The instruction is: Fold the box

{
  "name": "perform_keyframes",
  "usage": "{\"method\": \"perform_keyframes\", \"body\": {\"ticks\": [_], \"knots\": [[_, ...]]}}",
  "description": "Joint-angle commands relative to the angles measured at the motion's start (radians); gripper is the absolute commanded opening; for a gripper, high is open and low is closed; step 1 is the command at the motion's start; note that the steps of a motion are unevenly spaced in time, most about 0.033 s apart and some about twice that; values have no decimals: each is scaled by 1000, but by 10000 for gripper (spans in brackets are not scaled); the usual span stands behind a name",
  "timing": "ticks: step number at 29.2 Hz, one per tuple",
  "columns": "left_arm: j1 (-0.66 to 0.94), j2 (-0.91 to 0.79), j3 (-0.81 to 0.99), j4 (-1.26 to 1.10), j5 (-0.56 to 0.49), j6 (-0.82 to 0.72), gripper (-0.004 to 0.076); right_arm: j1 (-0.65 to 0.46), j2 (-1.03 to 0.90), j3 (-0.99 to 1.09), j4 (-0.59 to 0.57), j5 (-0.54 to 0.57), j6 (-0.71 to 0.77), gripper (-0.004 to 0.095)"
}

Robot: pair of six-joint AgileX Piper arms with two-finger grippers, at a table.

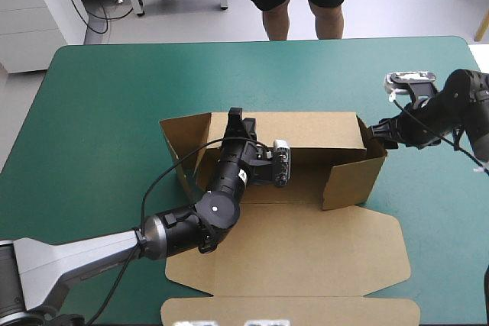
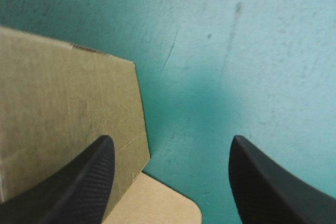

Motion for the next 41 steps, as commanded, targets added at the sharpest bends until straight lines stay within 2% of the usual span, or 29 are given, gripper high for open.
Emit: {"method": "perform_keyframes", "body": {"ticks": [1,5,8,14,27,31,35,37,41], "knots": [[-7,-37,-24,6,11,-14,-8,-5,-96,69,97,-74,-70,574],[-7,-37,-24,6,11,-14,-8,-5,-166,198,179,-168,-140,574],[-7,-37,-24,6,11,-14,-8,-5,-219,277,197,-243,-172,574],[-7,-37,-24,6,11,-22,-8,-5,-300,411,258,-315,-272,574],[-7,-37,-24,6,0,-22,-8,-5,-347,483,327,-353,-470,574],[-7,-37,-24,6,-5,-22,-8,-5,-337,483,390,-397,-602,574],[-7,-37,-24,6,-6,-22,-8,-5,-302,483,482,-364,-732,574],[-7,-37,-24,6,-6,-22,-8,-5,-287,483,520,-333,-772,574],[-7,-37,-24,6,-6,-22,-8,-5,-283,484,576,-351,-794,574]]}}
